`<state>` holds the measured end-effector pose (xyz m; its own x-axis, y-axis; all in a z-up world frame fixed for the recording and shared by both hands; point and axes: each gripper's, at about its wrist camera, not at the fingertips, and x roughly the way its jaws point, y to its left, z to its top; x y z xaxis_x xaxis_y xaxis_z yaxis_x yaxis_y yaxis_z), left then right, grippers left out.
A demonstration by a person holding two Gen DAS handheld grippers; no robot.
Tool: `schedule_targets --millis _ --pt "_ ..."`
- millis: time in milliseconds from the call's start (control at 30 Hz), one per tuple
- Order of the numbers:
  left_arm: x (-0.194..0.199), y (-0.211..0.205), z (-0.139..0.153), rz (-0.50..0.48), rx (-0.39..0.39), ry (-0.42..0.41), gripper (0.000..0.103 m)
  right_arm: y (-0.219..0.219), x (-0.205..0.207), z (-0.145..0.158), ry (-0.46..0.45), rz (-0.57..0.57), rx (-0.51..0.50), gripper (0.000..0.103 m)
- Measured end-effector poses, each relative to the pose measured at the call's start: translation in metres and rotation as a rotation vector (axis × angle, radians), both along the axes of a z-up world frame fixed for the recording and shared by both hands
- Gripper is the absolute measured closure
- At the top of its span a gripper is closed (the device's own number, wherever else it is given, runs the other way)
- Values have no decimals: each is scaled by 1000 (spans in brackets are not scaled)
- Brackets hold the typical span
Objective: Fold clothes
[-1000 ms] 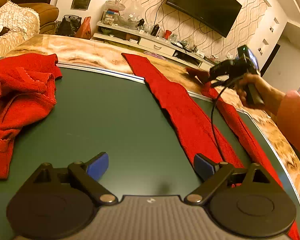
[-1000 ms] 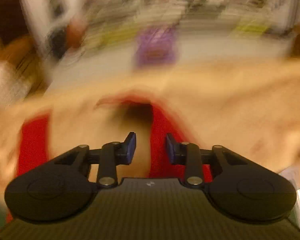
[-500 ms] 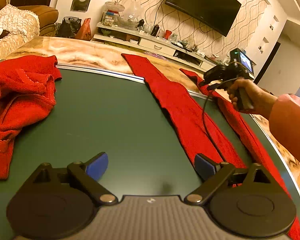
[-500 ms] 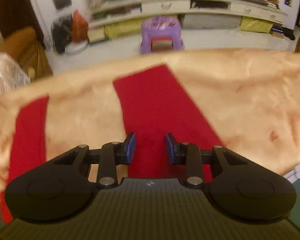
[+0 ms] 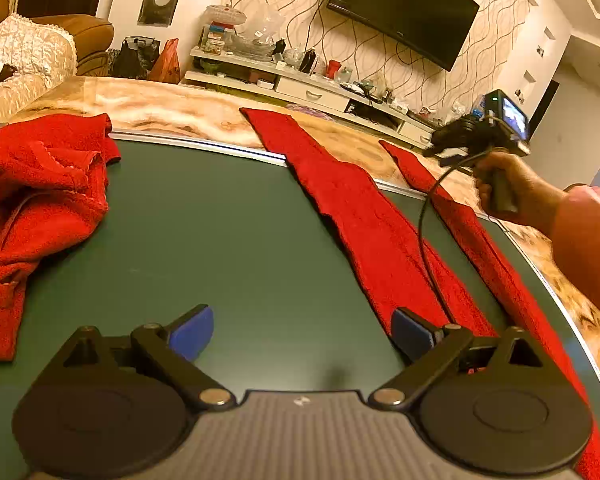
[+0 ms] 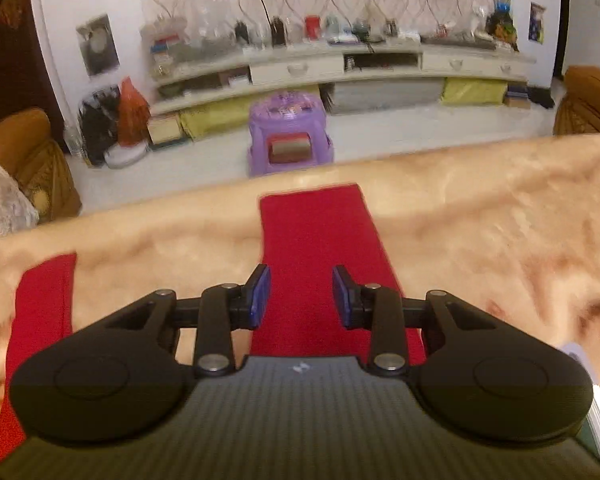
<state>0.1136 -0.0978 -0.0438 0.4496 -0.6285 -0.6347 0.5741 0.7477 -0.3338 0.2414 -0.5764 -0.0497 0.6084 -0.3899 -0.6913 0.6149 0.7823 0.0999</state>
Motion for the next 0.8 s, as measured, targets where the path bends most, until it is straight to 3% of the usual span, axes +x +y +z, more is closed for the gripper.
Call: schedule_targets --millis 200,500,733,800 --pt "2 1 1 5 -4 13 4 6 -58 10 50 88 107 63" --pt "-7 -14 2 -45 44 -28 4 66 -197 13 154 384 206 63" --pt "-54 -39 14 -134 53 19 4 103 -299 16 214 471 215 63" --pt "-72 -49 18 -166 46 48 4 108 -306 15 232 476 188 63"
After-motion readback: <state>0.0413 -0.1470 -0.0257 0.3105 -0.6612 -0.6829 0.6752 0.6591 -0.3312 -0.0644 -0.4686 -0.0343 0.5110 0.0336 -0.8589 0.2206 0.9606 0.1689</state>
